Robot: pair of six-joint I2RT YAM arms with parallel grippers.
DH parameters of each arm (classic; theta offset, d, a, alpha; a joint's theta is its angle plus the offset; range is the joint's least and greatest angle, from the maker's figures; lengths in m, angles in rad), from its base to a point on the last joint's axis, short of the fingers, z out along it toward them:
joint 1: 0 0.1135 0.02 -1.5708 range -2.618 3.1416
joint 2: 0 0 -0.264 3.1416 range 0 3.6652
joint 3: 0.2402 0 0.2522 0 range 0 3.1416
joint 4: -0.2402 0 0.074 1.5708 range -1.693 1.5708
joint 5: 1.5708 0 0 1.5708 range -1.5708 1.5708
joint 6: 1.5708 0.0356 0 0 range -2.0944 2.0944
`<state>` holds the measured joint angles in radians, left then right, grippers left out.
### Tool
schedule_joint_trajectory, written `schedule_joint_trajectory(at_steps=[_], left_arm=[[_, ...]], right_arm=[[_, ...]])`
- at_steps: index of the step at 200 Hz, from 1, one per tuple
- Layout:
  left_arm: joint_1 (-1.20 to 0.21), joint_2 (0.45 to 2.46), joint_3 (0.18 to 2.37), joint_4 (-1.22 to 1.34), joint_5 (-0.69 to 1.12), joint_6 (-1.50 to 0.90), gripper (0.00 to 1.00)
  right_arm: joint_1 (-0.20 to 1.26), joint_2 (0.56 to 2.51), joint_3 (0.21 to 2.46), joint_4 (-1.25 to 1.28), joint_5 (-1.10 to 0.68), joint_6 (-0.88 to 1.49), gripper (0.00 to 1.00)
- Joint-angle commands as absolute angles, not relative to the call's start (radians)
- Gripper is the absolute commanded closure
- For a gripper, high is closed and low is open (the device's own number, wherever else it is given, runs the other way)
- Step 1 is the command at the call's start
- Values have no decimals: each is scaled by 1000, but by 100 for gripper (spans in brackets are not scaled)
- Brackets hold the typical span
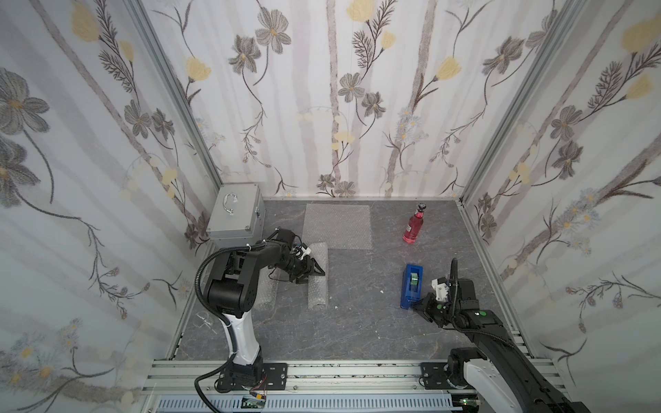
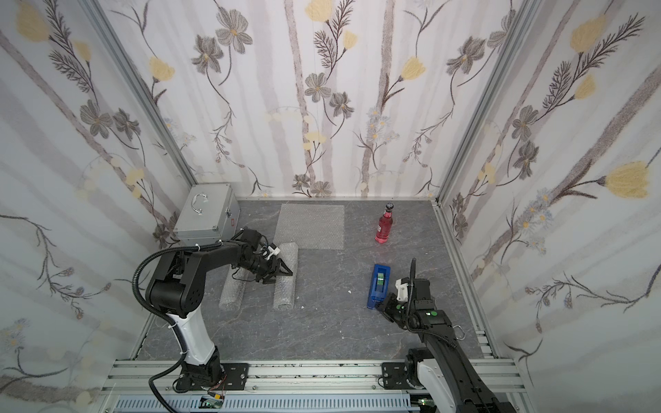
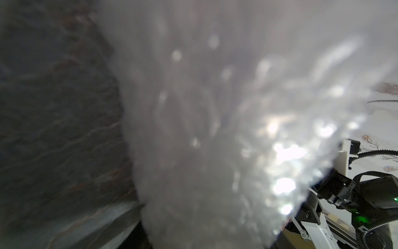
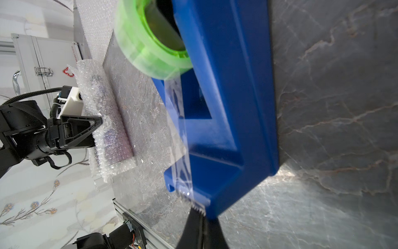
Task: Wrap wine bottles in bubble wrap
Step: Tear off the tape using the Tape Cutter.
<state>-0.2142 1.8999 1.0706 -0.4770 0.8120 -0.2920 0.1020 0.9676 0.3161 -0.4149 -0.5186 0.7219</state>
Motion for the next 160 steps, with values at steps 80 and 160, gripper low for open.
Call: schedule_joint_trajectory(at_steps=[80,160], left_arm=[[-218,1910,1054,-561,613,-299,45],[-230,1916,1063,-561,621,-299,45]], right_arm=[[229,812,173,-424,-337,924,100],[252,696,269,-196,-625,987,100]])
